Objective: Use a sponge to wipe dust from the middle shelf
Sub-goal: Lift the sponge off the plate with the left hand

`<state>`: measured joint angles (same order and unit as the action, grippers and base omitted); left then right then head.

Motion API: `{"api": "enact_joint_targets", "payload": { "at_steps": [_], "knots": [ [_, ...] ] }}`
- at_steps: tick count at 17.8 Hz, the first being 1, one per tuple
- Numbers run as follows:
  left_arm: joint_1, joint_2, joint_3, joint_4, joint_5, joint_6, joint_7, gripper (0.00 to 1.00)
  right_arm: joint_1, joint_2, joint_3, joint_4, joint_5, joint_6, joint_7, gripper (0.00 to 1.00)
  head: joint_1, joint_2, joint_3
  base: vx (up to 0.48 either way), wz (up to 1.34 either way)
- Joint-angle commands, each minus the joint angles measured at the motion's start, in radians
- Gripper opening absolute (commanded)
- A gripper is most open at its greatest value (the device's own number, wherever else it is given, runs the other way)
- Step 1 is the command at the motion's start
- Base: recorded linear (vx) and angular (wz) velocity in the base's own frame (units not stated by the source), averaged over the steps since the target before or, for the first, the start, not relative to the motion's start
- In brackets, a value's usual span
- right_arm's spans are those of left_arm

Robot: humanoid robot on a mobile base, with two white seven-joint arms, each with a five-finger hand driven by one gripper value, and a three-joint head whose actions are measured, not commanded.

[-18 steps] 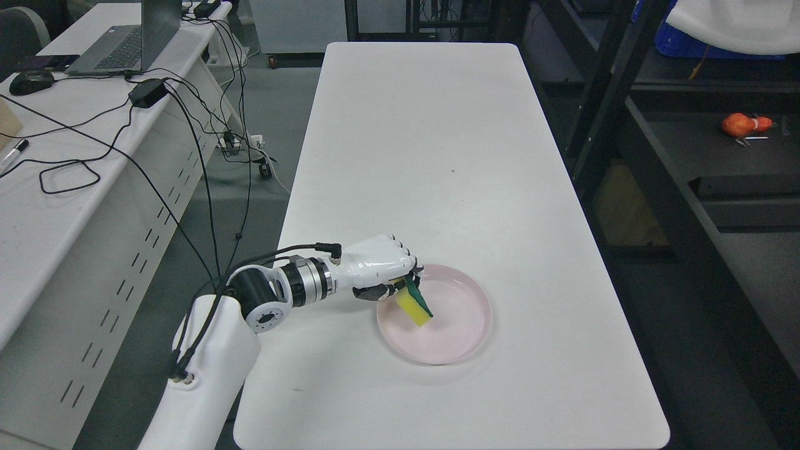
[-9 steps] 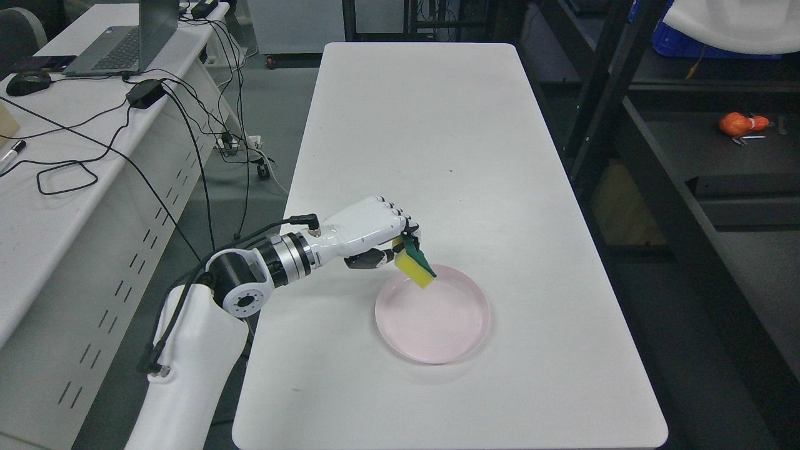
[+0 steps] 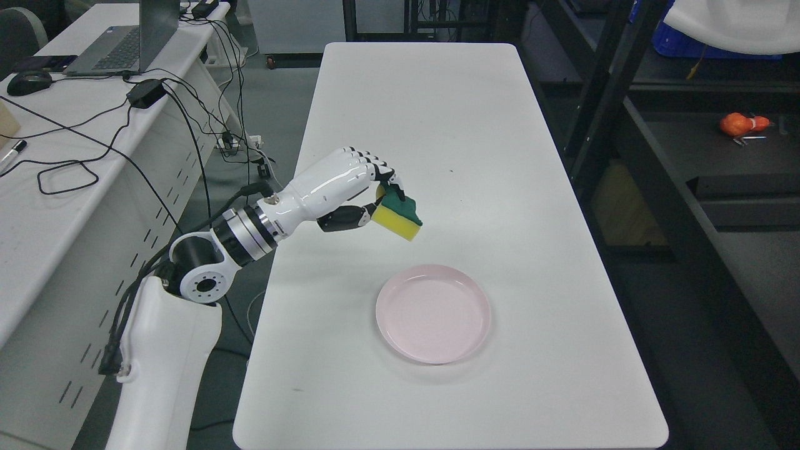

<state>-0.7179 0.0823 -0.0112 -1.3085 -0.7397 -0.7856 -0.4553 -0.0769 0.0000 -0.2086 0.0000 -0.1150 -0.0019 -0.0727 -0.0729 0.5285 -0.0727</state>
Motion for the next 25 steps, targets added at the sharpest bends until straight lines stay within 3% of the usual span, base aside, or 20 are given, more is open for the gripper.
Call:
{"api": "enact_joint_targets", "payload": {
  "at_steps": [1, 25],
  "knots": [
    [0.009, -0.044, 0.164, -0.083, 0.049, 0.0, 0.0, 0.0, 0.0, -0.017, 0.0, -0.017, 0.0, 0.072, 0.001, 1.0, 0.0, 0.0, 0.0, 0.0, 0.0],
    [-0.011, -0.065, 0.151, -0.092, 0.045, 0.0, -0.003, 0.0, 0.0, -0.017, 0.0, -0.017, 0.0, 0.072, 0.001, 1.0, 0.0, 0.0, 0.0, -0.032, 0.02]
  ]
}}
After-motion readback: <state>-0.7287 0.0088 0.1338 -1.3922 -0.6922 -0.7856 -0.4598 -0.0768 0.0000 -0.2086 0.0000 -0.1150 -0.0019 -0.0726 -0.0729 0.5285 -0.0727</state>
